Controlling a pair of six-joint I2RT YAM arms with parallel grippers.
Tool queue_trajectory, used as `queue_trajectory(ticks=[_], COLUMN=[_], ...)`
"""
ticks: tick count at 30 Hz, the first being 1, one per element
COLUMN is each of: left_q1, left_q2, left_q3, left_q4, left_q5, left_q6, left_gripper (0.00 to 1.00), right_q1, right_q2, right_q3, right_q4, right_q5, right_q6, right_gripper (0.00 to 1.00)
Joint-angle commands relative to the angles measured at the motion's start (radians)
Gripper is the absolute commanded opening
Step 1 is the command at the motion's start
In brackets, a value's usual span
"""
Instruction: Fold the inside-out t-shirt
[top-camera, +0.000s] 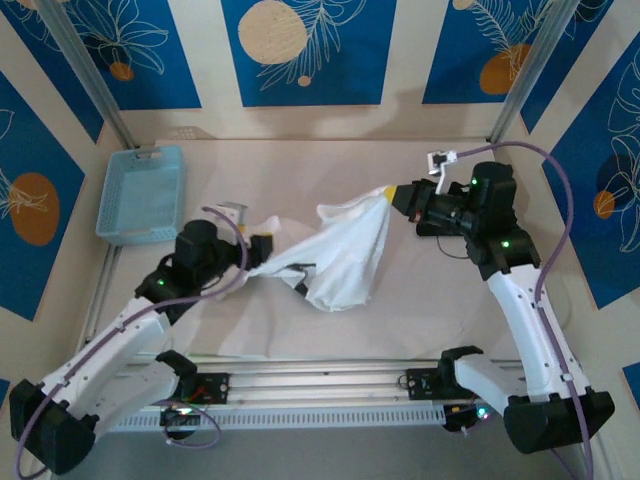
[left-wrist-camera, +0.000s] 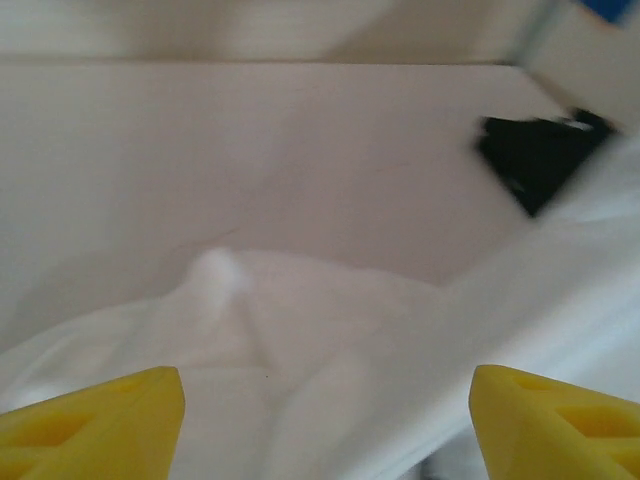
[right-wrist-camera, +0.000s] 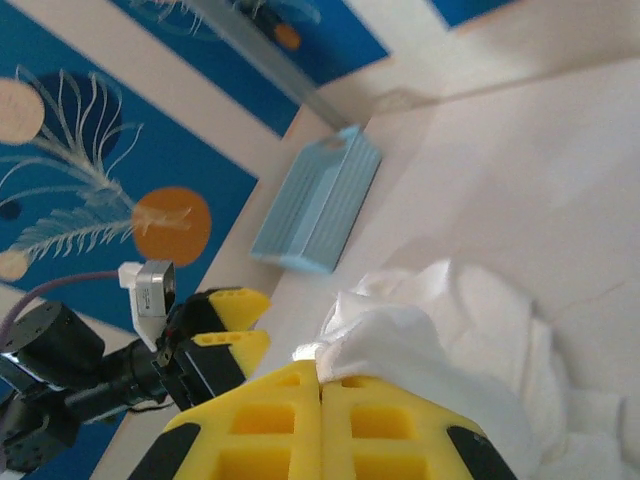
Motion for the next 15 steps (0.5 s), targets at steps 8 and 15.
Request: queue_trajectory(ticks=[8,15], left_q1=[0.273,0.272], left_q2=[-0.010,0.145], left_q3=[-0.126,-0.131], left_q4=[-0.175,-0.109], left_q5=[0.009,0.122], left_q6=[-0.216,-0.205], left_gripper=[0.79,0.76], right_q1=[-0.160,-0.115], right_q2=[-0.004,0.015], right_q3=[0.081,-0.049], right_q4=[-0.019,0.034], right_q5=[0.017,-0.011], right_q6=[-0.031,-0.026], right_gripper=[0.00,0.00])
